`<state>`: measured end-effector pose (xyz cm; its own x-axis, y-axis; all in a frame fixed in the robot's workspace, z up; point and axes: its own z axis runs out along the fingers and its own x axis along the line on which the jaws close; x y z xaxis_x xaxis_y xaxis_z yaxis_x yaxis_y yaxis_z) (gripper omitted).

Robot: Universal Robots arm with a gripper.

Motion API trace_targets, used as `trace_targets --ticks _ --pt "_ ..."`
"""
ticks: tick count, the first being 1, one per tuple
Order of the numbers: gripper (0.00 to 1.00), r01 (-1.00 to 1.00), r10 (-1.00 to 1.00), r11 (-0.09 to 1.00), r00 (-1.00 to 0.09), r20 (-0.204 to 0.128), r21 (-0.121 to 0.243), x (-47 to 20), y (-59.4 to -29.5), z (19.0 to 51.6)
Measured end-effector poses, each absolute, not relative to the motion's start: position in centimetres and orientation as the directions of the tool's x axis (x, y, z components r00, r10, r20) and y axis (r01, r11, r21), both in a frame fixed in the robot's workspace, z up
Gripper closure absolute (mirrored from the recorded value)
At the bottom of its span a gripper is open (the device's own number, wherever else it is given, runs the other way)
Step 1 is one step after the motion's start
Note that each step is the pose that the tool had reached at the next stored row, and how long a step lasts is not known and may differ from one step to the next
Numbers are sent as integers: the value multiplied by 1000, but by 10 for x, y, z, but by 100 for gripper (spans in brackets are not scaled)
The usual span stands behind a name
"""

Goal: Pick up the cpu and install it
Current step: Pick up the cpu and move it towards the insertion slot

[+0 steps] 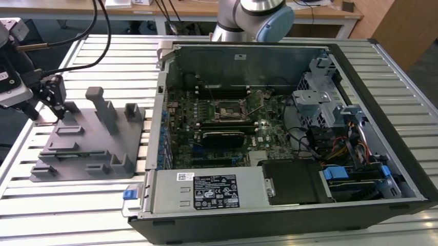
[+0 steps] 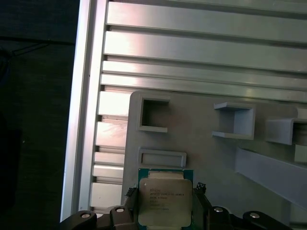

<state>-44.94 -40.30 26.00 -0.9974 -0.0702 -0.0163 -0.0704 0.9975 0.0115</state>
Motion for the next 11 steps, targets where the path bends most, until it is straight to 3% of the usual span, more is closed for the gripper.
trace_targets --ticks 11 --pt "46 -70 -70 997 -997 -16 9 -449 -403 264"
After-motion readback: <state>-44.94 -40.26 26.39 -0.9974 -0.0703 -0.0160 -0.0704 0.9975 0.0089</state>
